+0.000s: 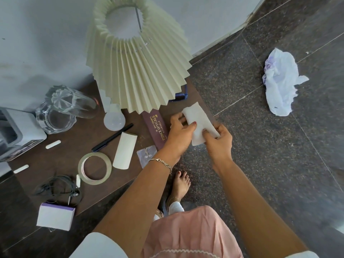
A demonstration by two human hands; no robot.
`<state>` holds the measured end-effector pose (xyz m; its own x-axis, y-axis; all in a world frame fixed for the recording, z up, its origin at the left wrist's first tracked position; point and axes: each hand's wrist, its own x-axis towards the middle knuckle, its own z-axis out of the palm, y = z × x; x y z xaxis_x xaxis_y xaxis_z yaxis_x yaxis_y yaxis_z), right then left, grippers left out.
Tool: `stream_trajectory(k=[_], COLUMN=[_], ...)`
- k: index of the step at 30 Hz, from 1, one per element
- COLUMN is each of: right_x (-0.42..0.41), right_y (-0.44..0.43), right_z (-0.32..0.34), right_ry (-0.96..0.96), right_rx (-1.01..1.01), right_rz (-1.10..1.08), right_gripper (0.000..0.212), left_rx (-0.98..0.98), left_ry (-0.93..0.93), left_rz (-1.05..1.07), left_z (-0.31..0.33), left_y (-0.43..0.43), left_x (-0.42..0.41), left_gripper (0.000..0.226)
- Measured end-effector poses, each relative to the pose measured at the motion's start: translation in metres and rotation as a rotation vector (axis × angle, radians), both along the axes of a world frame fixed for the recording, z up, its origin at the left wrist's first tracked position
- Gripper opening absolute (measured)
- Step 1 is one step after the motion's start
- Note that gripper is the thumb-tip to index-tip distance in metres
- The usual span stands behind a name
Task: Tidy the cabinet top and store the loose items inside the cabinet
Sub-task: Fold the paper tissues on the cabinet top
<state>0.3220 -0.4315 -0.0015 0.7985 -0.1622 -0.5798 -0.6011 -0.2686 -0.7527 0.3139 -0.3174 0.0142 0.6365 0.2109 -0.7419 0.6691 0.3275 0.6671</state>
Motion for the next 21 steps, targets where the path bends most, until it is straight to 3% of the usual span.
stream_trajectory(k=[5, 9, 15, 21], right_x=[-0.011, -0.023, -0.046, -0.080], right_y=[0.003, 0.015, 0.045, 0.087], right_z=[0.016, 0.033, 0.052, 0.053], right_ry=[0.113, 0.131, 0.061, -0.063], right_rx=[0.280, 0.388, 0.314, 0.149], right_rz=[-0.220, -0.264, -0.057, 0.282], right_gripper=[0.022, 0.020, 0.017, 0.032], left_rx=[-0.129, -0.268, -0.334, -0.362], left_ry=[0.031, 0.019, -0.019, 0.010], left_rz=[0.075, 0.117, 0.224, 0.340], left_z=[0.013, 0.028, 0.038, 0.040], left_y=[0.006, 0.019, 0.046, 0.081], left_x=[-0.013, -0.029, -0.061, -0.096], left_gripper=[0.058, 0.044, 0.040, 0.032])
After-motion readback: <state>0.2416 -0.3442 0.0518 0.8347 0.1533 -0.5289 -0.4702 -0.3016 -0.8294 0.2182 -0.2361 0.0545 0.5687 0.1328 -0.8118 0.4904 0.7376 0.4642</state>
